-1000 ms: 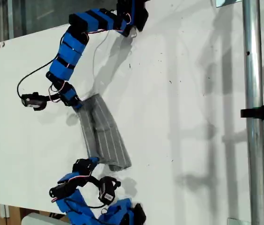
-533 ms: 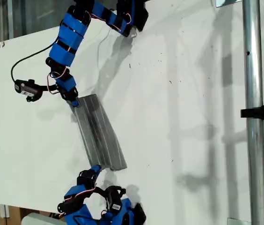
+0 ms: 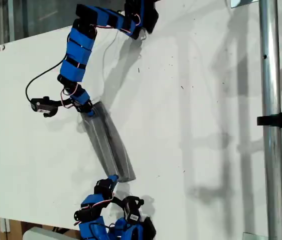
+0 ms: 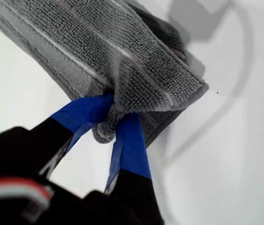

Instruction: Grasp corners of a towel and fold twice.

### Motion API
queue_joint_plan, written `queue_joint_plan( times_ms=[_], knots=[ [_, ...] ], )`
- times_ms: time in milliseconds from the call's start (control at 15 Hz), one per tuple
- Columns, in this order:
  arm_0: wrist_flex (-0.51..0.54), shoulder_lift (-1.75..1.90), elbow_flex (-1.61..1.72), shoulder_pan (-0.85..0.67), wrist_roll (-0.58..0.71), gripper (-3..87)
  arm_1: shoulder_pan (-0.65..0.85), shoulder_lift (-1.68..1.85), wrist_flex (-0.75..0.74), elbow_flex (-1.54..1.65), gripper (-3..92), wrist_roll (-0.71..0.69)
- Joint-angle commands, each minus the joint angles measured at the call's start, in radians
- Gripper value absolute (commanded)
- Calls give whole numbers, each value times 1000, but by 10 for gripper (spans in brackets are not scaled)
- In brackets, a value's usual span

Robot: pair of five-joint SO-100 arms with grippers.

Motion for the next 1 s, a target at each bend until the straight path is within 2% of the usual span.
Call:
queue_joint_plan(
  times_ms=[0, 133, 267, 400, 600, 733, 933],
  knots=[
    [54, 20, -77, -5, 6, -7, 35, 31, 3, -120, -3, -8],
    [158, 21, -189, -43, 32, -7, 35, 66, -32, -124, -3, -3],
    [293, 5, -305, -199, 121, -7, 28, 83, -54, -126, -3, 3],
    [367, -21, -357, -299, 190, -7, 26, 63, -29, -115, -3, 5],
    [362, -58, -282, -284, 155, -7, 67, 115, -48, -37, -3, -2],
    [331, -61, -230, -175, 60, -7, 75, 135, -17, -35, -3, -2],
    [204, -52, -124, -17, -100, -7, 114, 46, 31, -20, -3, 3]
  ],
)
